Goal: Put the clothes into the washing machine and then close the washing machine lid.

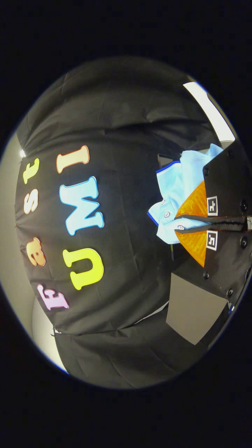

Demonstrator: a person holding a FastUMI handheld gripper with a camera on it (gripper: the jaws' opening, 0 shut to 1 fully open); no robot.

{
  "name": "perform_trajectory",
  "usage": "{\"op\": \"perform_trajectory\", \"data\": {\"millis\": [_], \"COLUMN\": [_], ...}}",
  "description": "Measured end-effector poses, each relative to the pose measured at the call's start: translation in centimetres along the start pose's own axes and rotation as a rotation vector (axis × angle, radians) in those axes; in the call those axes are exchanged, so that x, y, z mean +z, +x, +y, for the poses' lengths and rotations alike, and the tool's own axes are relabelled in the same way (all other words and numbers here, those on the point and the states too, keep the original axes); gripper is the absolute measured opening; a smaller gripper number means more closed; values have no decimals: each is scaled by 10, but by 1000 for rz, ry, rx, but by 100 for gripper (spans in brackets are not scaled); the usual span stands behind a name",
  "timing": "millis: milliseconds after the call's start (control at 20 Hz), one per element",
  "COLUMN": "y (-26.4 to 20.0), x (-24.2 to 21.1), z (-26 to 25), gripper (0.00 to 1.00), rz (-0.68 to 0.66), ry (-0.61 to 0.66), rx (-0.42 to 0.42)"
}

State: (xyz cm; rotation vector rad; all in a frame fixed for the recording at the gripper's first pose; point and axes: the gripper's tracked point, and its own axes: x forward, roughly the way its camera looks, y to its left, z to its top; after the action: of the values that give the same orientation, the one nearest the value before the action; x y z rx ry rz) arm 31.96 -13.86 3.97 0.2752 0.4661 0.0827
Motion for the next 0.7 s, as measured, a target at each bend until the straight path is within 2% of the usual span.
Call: {"op": "perform_trajectory", "data": {"millis": [400, 700], "y": [37, 80], "x": [-90, -148], "z": [-31, -56], "gripper": [1, 2], "rz": [146, 240], "ry": [33, 58], "rx": [-46, -111]}}
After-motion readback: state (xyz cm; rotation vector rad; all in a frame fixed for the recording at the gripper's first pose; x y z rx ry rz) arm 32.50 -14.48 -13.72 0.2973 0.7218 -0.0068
